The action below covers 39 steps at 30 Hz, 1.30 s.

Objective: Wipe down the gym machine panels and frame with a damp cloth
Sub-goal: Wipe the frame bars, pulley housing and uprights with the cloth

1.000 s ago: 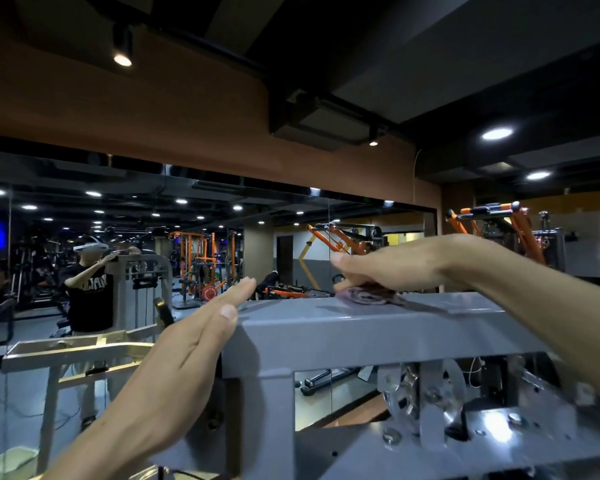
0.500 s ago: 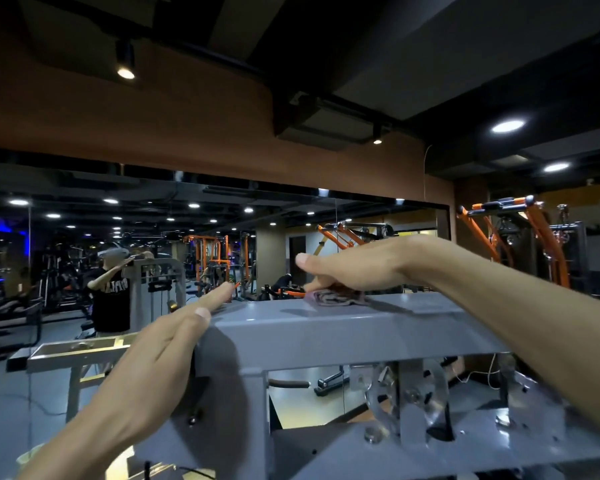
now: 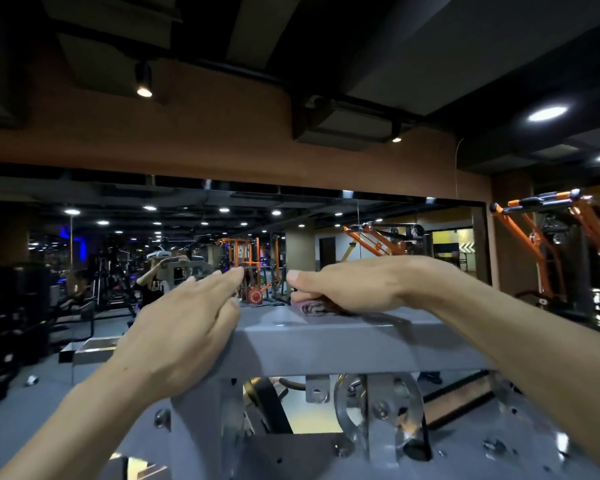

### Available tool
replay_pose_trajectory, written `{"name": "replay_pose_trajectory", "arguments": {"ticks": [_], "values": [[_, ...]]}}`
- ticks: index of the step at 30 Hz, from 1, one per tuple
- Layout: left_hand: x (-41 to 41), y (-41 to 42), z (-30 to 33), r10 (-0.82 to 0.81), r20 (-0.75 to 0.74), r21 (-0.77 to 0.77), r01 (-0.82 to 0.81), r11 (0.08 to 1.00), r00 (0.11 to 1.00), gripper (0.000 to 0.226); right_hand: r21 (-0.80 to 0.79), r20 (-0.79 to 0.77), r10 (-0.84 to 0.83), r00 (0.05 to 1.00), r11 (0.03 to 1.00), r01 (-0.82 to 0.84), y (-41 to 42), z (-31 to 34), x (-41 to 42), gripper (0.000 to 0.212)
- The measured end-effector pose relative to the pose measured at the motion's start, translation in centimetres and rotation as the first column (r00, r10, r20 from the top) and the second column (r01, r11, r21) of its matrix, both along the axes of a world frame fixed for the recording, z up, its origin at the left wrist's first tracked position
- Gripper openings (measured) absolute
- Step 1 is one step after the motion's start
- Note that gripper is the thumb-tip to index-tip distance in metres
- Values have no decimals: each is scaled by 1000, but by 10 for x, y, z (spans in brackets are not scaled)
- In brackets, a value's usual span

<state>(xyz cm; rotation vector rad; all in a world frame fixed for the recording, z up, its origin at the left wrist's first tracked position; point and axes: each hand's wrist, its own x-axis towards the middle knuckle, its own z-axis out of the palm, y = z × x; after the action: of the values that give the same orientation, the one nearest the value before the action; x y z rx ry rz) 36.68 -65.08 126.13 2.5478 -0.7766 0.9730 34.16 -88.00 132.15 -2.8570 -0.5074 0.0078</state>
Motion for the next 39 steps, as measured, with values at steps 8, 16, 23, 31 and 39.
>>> {"name": "replay_pose_trajectory", "arguments": {"ticks": [8, 16, 23, 31, 39], "values": [[4, -5, -6, 156, 19, 15, -156, 988, 988, 56, 44, -27, 59, 998, 997, -58, -16, 9, -33, 69], [-2, -8, -7, 179, 22, 5, -179, 984, 984, 53, -77, -5, 115, 993, 990, -115, -25, 6, -46, 63], [-3, -53, -11, 37, 87, 28, -39, 999, 996, 57, -240, 494, 123, 861, 971, -1, -9, -55, -59, 43], [-5, -67, -13, 93, 143, 19, -97, 995, 985, 58, -162, 593, 16, 805, 982, 100, -55, -73, -73, 65], [-2, -65, -16, 115, 154, 25, -120, 992, 981, 73, -135, 665, 46, 746, 989, 58, -15, -82, -51, 73]]}}
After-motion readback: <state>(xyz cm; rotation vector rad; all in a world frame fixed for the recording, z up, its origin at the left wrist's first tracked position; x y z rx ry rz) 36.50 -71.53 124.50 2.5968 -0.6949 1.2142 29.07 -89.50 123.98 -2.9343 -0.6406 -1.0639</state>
